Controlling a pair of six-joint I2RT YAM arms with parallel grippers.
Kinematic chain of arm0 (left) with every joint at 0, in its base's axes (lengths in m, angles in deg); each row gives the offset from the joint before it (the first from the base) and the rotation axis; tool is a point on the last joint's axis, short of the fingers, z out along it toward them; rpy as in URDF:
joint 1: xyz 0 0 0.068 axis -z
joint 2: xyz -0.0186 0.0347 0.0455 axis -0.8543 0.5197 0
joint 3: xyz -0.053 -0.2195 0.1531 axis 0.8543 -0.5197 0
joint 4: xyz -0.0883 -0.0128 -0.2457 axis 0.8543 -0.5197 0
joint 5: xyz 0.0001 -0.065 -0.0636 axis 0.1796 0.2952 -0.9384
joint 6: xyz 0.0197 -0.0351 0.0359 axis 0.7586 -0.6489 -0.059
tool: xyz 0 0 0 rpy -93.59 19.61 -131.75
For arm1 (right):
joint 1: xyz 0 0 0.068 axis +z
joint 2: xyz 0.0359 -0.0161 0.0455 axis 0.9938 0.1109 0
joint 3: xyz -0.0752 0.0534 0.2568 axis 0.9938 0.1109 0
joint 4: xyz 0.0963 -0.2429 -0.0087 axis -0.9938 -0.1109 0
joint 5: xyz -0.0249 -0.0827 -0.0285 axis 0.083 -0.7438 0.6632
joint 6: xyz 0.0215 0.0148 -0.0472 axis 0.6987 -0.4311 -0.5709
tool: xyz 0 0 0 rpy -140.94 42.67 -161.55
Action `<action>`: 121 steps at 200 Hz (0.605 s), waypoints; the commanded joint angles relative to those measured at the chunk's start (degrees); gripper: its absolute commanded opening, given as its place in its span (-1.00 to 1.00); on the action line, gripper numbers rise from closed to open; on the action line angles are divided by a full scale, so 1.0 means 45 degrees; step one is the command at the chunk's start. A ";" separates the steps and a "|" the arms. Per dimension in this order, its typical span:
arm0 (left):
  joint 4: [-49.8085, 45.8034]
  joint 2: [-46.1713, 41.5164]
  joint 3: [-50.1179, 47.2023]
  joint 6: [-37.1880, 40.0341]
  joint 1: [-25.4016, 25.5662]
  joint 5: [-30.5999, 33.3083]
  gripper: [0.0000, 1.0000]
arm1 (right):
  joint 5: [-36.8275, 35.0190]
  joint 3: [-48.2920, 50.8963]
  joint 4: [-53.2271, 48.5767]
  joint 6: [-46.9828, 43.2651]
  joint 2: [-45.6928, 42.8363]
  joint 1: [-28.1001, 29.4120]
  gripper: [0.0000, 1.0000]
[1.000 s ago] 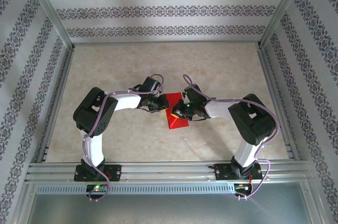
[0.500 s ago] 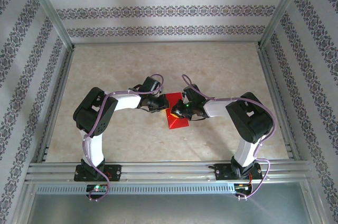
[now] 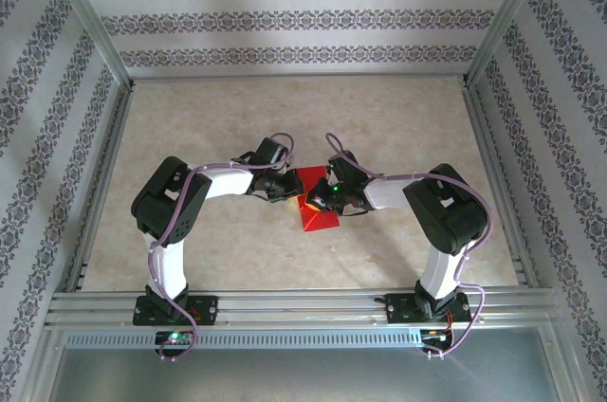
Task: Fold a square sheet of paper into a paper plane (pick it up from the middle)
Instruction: Fold the triangle a second time at the center of the table.
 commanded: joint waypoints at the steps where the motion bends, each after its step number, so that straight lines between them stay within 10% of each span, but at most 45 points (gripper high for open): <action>1: -0.0834 0.0470 -0.0058 0.0088 -0.0125 0.0399 -0.86 | -0.0224 -0.0218 0.0008 0.0050 0.0252 0.0141 -0.94; 121: -0.1367 -0.1131 0.0112 0.0013 -0.0980 0.0687 -0.78 | -0.0476 -0.0142 -0.0498 0.0000 0.0373 0.0162 -0.84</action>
